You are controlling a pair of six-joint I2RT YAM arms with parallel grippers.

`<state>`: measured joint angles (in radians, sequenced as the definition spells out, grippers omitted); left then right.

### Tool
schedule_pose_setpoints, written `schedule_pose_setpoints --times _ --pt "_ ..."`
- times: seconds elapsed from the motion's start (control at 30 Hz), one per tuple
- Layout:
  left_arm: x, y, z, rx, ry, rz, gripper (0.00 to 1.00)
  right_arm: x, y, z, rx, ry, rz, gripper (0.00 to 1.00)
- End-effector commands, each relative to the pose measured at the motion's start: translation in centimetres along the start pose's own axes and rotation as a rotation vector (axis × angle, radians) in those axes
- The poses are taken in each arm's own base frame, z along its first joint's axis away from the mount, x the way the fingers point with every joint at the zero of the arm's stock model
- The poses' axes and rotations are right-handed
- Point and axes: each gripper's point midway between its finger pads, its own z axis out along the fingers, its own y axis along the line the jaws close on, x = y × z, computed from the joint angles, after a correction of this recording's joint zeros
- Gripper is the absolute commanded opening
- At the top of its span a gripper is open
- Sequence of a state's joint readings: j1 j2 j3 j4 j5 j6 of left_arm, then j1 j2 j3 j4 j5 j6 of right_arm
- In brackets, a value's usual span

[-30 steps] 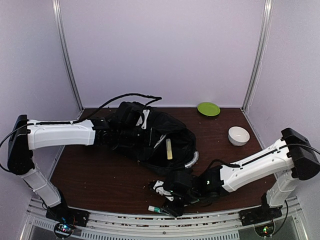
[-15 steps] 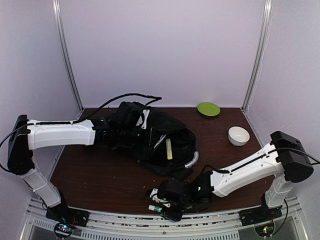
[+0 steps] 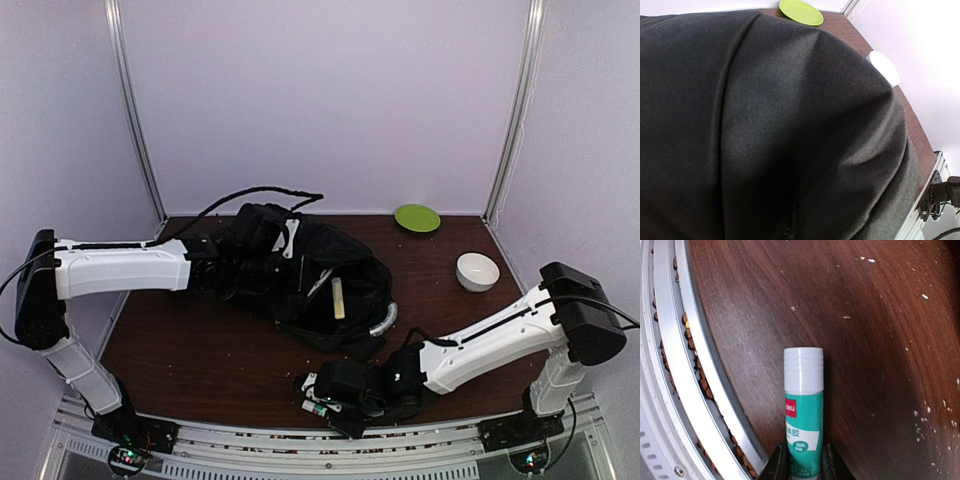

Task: Pack the student bag
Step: Pick up the stationery from the center of the board.

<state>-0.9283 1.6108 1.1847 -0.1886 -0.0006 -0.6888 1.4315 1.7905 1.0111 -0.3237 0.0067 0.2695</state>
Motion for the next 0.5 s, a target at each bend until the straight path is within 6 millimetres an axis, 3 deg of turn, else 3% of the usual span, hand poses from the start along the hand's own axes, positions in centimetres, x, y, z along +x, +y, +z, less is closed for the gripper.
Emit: schedule_pose_setpoints --times 0.0,0.27,0.47 --pt "-0.5 -0.5 -0.5 0.013 -0.017 -0.001 0.0 -1.1 -1.4 -3.5 0.055 -0.108 0.067 0.19" --pt "-1.6 -0.2 -1.0 0.007 -0.046 -0.006 0.0 -1.2 -5.7 -8.2 0.098 -0.286 0.3 0.15" --pt "-2.2 -0.7 -1.7 0.025 -0.066 -0.015 0.0 -5.5 -11.6 -12.8 0.108 -0.522 0.569 0.16"
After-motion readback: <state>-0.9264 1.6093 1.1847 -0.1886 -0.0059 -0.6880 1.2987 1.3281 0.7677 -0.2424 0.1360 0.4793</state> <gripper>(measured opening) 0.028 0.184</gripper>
